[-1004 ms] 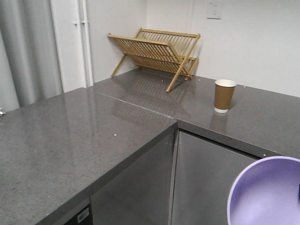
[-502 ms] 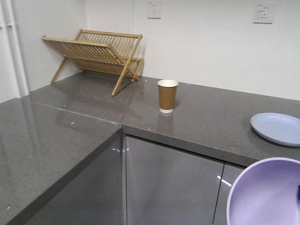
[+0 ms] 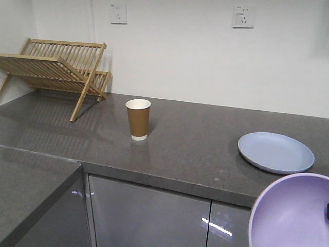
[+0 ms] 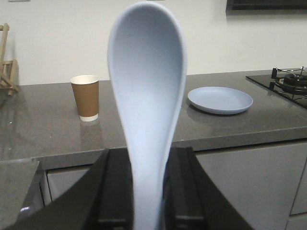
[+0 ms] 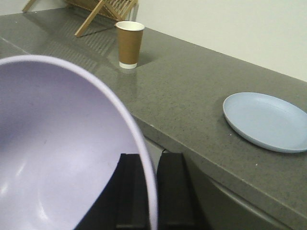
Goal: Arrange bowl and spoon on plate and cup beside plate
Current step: 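Drive the base to the counter with the pale blue plate and cup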
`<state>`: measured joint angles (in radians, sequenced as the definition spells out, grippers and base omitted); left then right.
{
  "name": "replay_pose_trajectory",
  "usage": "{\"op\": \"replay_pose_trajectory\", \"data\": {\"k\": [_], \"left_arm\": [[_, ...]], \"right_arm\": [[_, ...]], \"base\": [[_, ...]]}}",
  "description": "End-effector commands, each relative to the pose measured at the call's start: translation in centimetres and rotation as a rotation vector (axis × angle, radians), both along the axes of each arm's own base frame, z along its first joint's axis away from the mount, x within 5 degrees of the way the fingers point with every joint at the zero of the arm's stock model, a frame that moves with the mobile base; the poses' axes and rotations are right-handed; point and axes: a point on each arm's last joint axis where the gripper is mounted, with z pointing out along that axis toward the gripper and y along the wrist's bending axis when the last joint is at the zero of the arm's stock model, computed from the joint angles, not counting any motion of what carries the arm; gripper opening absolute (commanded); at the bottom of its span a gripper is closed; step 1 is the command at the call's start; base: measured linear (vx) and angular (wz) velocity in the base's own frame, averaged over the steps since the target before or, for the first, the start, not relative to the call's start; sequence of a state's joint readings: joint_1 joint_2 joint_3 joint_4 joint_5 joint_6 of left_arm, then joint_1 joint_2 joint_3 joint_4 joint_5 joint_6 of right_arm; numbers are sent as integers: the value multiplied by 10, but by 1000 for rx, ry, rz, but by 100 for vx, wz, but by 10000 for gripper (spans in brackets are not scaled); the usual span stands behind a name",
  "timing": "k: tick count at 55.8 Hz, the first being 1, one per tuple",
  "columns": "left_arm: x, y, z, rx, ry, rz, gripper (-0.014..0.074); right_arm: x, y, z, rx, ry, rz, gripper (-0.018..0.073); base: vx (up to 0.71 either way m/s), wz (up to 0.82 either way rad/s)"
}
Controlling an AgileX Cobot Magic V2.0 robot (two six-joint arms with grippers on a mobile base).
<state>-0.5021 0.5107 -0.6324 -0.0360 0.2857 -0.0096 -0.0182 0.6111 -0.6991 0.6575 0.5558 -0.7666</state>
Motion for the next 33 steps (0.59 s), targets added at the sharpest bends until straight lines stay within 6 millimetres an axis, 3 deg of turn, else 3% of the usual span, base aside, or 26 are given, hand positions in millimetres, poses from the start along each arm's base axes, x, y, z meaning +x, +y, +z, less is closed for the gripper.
{"op": "replay_pose_trajectory", "data": {"k": [1,33], "left_arm": [[-1,0,16,-65,-85,-3,0],[-1,0,16,-65,-85,-3,0]], "right_arm": [[1,-2,15,32,-84,-34,-8],[1,-2,15,32,-84,-34,-8]], "base": [[34,-16],[38,-18]]}}
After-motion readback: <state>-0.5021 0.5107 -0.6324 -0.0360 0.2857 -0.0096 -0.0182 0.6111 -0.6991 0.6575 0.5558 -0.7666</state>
